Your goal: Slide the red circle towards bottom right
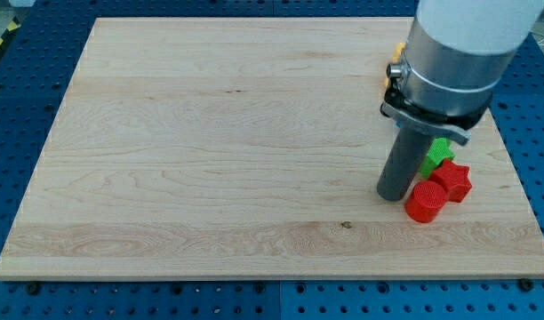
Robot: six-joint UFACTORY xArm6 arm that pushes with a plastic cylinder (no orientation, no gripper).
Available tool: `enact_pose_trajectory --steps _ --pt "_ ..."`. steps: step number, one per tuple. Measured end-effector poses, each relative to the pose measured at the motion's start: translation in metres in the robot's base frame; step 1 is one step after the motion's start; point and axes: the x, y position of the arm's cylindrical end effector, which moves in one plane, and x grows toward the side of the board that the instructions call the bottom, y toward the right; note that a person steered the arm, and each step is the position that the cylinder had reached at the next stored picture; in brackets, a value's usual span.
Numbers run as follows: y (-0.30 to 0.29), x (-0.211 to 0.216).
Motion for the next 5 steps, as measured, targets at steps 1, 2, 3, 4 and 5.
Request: enact_pose_trajectory --steps 1,2,3,4,5 --pt "0.009 -0.004" --pt "0.025 0.016" --pt "0.029 0.022" --pt "0.029 0.022" --pt "0.02 0.034"
